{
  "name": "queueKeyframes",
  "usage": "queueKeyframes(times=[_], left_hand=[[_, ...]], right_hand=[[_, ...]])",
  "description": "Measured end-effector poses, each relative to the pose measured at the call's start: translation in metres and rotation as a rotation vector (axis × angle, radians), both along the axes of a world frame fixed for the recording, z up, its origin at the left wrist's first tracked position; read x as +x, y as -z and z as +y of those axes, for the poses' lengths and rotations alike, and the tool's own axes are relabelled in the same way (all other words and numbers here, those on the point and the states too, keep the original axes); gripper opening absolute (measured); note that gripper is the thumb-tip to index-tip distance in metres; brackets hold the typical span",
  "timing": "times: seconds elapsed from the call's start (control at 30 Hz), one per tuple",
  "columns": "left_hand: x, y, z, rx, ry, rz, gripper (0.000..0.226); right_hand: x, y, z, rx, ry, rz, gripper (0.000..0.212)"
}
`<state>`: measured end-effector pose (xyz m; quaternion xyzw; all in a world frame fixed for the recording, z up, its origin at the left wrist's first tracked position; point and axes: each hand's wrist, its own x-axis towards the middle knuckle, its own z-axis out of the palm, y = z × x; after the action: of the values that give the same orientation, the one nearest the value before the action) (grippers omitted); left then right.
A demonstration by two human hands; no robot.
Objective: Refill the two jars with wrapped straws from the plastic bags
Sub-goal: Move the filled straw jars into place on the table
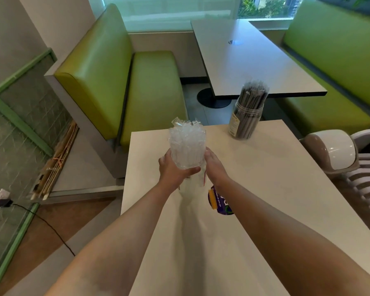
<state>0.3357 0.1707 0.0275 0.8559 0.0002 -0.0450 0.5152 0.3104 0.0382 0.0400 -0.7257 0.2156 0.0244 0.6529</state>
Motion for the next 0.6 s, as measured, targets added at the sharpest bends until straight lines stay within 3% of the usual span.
queueKeyframes(times=[0.2, 0.37, 0.6], left_hand=[[0.041, 0.008, -0.006, 0.017, -0.024, -0.051, 0.106], [0.076, 0.018, -0.014, -0.037, -0.048, -0.027, 0.118], [0.128, 0.024, -0.019, -0.084, 0.009, -0.048, 0.110]], right_hand=[[0.045, 0.008, -0.002, 0.012, 0.026, 0.027, 0.047], [0.080, 0.012, -0.010, 0.042, 0.031, 0.026, 0.046], [0.140, 0.026, -0.024, 0.113, 0.043, 0.031, 0.049]])
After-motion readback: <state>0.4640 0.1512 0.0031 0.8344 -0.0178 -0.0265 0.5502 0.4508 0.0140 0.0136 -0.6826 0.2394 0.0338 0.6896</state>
